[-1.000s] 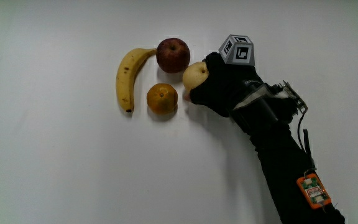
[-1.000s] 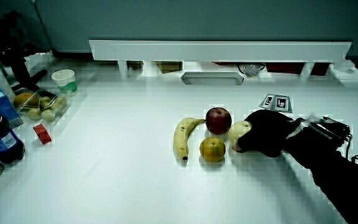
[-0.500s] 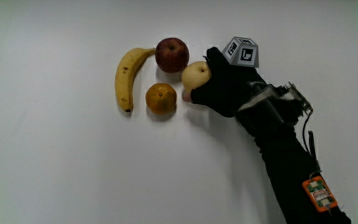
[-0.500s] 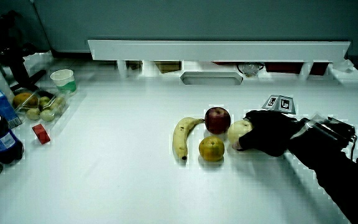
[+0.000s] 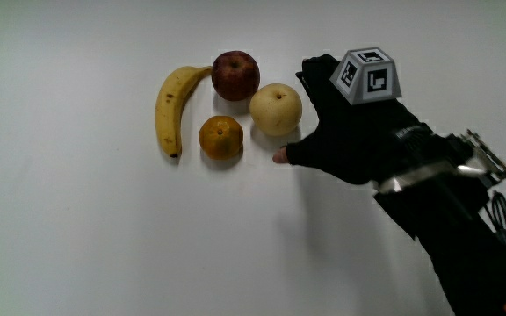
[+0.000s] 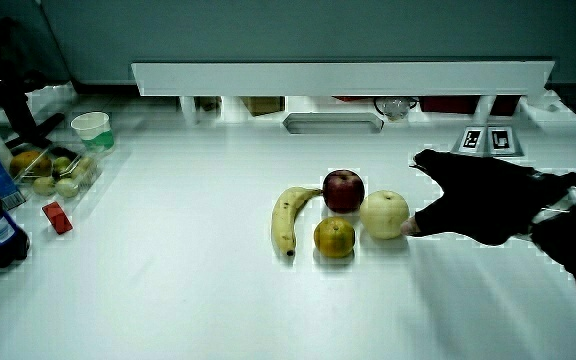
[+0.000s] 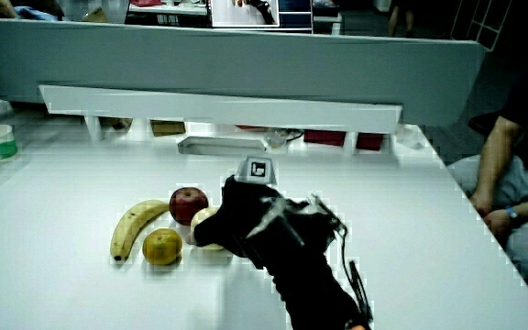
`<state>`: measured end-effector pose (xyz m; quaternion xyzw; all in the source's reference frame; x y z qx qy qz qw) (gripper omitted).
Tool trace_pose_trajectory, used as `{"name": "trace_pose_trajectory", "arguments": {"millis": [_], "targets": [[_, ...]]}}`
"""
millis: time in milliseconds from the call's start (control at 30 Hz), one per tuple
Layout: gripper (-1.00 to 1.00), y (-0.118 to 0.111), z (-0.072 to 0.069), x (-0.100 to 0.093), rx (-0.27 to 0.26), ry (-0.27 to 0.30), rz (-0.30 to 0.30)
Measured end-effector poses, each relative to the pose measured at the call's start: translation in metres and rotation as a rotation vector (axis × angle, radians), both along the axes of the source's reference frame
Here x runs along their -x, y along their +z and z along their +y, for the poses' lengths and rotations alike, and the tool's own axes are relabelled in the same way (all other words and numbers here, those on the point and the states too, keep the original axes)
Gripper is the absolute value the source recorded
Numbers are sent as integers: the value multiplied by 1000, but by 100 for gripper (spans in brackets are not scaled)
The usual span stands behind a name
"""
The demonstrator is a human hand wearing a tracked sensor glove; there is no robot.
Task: Place pear no leg
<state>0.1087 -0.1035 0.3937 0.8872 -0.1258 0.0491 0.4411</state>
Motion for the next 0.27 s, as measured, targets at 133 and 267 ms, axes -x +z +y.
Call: {"name": "trace_pose_trajectory", "arguments": {"millis": [133,267], "targets": [[-100,-26,17,-3,-43,-52,53],[-100,-42,36,-12,-102,-78,112]]}}
